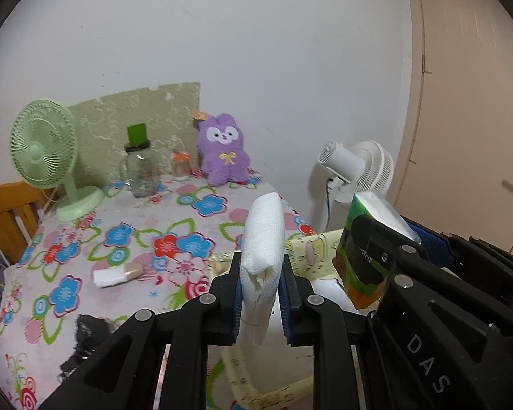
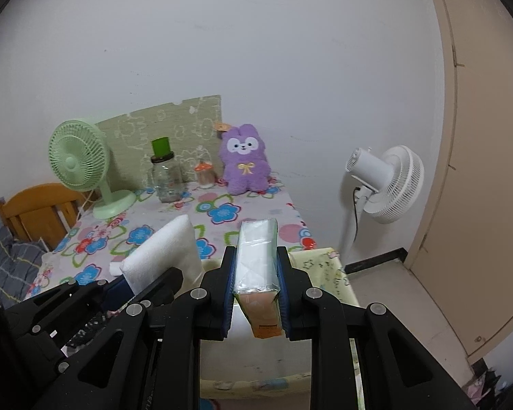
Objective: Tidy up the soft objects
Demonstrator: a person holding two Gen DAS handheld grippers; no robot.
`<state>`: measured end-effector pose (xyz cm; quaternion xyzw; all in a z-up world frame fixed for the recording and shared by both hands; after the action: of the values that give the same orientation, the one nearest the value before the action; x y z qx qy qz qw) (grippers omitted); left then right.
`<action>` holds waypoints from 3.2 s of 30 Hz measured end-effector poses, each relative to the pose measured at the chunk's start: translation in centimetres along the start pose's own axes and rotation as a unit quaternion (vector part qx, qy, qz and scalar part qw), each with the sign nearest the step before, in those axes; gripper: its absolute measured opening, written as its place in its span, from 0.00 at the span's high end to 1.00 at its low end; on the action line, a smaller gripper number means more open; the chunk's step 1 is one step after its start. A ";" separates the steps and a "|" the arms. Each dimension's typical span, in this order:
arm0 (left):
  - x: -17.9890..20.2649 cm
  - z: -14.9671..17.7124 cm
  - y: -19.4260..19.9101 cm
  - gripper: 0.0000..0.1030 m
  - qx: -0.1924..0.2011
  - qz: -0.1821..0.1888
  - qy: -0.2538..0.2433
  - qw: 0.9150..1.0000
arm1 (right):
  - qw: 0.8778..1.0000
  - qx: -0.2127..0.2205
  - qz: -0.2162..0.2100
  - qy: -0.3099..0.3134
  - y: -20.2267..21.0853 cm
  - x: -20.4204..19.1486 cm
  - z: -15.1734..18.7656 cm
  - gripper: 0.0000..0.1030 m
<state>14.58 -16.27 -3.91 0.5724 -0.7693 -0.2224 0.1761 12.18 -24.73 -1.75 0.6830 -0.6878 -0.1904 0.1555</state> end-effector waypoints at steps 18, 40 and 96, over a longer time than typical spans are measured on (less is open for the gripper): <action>2.9 1.2 -5.2 0.84 -0.052 -0.001 -0.025 0.998 | 0.999 -0.039 0.015 -0.030 -4.3 4.3 2.1 0.76; 4.0 2.8 -8.1 0.37 -0.140 0.006 -0.038 0.989 | 0.993 -0.096 0.012 -0.069 -8.2 6.3 3.5 0.54; -3.7 1.8 5.0 0.09 -0.008 -0.004 -0.026 1.000 | 1.000 -0.014 0.020 -0.005 2.3 -4.2 1.3 0.09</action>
<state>10.72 -11.27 -2.73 0.5683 -0.7693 -0.2445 0.1596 9.61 -20.44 -1.59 0.6661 -0.6992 -0.2001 0.1654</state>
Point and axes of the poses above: each gripper's, at about its wrist camera, not at the fingertips, and y roughly against the way its jaws point, x to its right, z to its underside, the point moved 4 cm from there along -y, roughly the way its jaws point, and after that the axes turned 3 degrees about -z, right-handed, at the moved point
